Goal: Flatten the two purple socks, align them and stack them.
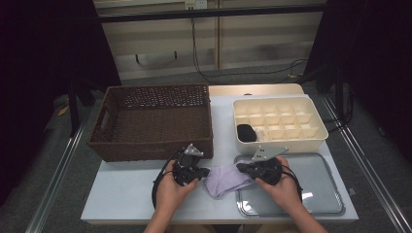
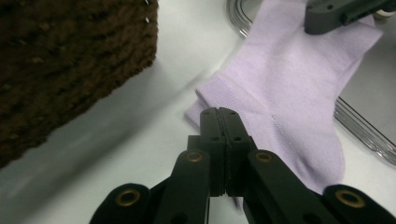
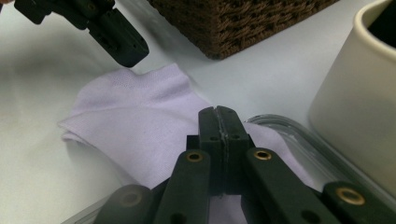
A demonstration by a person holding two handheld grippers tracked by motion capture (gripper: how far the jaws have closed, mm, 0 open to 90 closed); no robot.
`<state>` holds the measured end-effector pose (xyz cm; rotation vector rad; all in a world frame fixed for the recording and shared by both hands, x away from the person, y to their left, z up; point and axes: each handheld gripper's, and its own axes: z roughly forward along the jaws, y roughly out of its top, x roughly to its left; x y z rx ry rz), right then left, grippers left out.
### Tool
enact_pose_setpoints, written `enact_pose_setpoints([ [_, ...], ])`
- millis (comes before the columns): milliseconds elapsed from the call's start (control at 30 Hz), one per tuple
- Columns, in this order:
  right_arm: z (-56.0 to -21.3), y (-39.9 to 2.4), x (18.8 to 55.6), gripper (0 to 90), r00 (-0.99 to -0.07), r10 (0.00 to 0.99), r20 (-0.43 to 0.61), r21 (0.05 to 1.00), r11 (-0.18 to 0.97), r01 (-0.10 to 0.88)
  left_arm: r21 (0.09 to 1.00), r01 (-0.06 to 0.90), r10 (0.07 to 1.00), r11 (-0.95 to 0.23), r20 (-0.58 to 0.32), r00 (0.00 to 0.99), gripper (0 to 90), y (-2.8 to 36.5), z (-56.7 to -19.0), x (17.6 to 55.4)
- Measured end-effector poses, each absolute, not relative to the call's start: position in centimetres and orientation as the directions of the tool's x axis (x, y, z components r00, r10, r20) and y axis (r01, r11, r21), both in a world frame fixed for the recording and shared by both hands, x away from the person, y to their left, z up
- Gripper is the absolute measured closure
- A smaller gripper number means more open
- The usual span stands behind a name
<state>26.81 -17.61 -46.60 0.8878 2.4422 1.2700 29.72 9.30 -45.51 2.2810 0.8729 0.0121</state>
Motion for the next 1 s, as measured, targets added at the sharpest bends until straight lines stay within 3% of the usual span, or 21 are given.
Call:
enact_pose_setpoints([
  [500,-46.7,-17.0,25.6,72.0,-0.801,0.594,0.069,0.791,0.456,0.407,0.596,0.567,0.566,-0.569,-0.217,0.795,80.4,8.3,-45.9,29.3],
  [633,-47.4,-16.8,25.3,69.4,-0.800,0.600,0.011,0.752,0.523,0.402,0.598,0.567,0.564,-0.567,-0.220,0.796,80.0,7.9,-46.2,29.1],
  [700,-47.6,-17.0,25.5,72.2,-0.799,0.601,0.034,0.759,0.504,0.411,0.596,0.559,0.555,-0.577,-0.216,0.803,80.8,7.7,-46.3,29.1],
  [800,-47.7,-16.9,25.5,87.5,-0.810,0.584,0.054,0.756,0.506,0.416,0.593,0.547,0.545,-0.591,-0.206,0.813,85.3,7.5,-46.4,29.0],
  [1000,-47.3,-17.0,25.7,89.3,-0.800,0.598,0.056,0.766,0.489,0.418,0.591,0.565,0.556,-0.576,-0.223,0.800,88.7,7.8,-46.0,29.1],
])
